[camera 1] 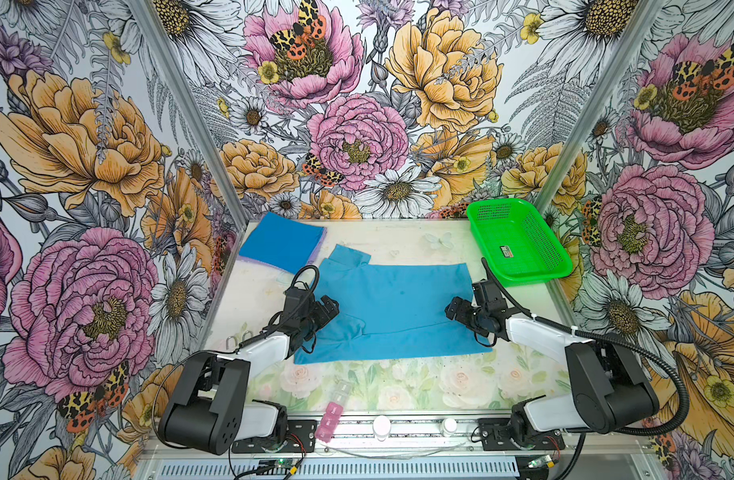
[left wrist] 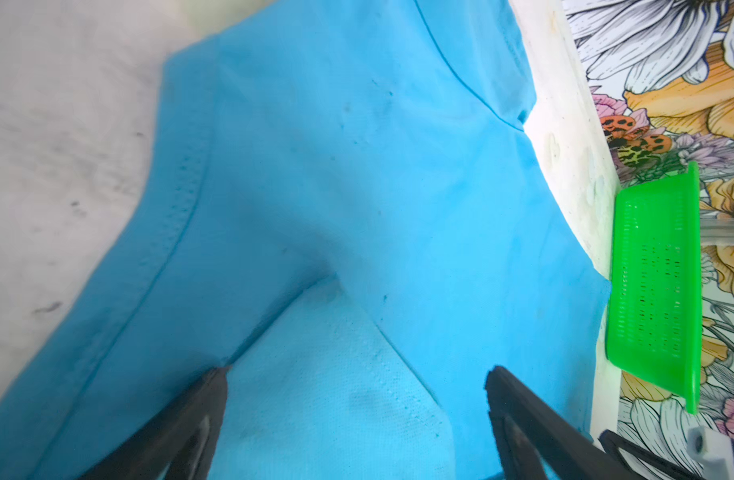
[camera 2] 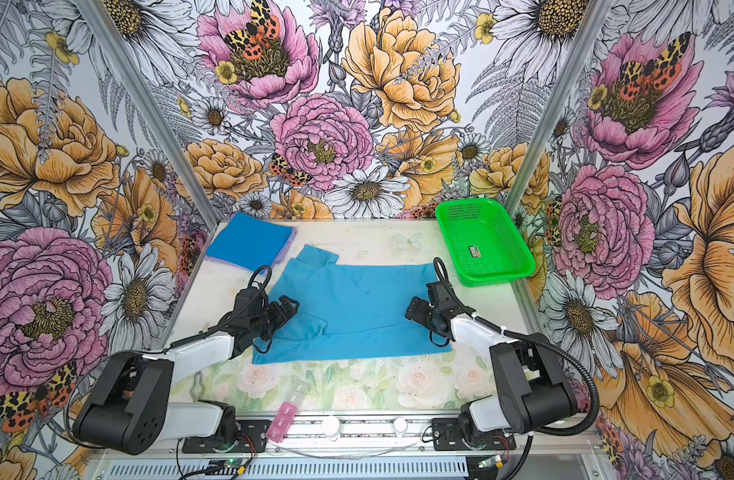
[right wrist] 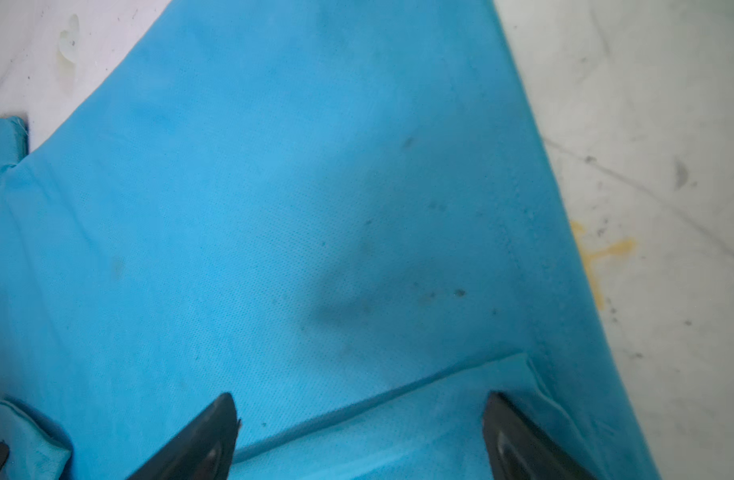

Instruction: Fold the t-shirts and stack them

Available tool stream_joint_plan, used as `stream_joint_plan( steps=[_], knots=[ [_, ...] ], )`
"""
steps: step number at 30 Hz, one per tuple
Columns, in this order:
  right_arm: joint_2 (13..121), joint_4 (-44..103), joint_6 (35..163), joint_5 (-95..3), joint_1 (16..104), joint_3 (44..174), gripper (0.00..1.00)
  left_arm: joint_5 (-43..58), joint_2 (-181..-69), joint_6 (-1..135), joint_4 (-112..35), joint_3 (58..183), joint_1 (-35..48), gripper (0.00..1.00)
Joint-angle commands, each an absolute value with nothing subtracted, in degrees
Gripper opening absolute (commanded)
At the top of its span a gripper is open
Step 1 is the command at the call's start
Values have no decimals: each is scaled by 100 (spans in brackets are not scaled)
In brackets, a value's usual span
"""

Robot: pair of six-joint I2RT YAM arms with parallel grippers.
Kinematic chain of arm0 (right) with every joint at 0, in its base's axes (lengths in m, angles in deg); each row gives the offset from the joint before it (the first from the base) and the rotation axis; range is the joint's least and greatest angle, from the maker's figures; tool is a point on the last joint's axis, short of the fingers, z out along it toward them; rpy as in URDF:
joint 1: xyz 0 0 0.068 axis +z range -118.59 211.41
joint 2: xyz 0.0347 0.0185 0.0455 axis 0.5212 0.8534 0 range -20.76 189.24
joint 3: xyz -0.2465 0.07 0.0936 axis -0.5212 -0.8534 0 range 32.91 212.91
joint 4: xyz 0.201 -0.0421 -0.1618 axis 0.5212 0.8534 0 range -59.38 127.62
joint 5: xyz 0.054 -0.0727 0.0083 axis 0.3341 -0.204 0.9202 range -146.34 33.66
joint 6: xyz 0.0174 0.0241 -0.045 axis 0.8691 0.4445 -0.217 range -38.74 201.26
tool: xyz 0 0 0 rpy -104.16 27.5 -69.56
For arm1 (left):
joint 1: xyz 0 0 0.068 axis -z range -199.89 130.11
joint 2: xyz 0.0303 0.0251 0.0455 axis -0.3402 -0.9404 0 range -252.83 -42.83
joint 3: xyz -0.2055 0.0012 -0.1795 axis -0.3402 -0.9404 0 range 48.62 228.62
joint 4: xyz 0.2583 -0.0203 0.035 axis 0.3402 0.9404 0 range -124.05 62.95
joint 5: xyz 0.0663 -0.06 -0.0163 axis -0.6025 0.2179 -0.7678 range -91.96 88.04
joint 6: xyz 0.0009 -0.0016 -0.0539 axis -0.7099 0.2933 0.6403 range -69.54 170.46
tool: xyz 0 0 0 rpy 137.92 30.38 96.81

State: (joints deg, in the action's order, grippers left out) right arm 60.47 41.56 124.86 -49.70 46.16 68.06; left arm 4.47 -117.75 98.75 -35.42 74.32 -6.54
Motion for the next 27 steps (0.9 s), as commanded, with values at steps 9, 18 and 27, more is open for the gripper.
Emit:
stream_joint_plan(
  steps=[9, 18, 27],
  knots=[
    [5167, 4910, 13043, -5054, 5286, 5894, 96, -461, -10036, 10235, -1620, 6816, -526, 99],
    [4743, 5576, 12490, -5424, 5292, 6831, 98, 108, -10035, 9315, -1637, 7660, -710, 99],
    [6433, 5576, 11296, -5402, 4697, 8755, 98, 1018, -11636, 8170, -1772, 9429, -1292, 99]
  ],
)
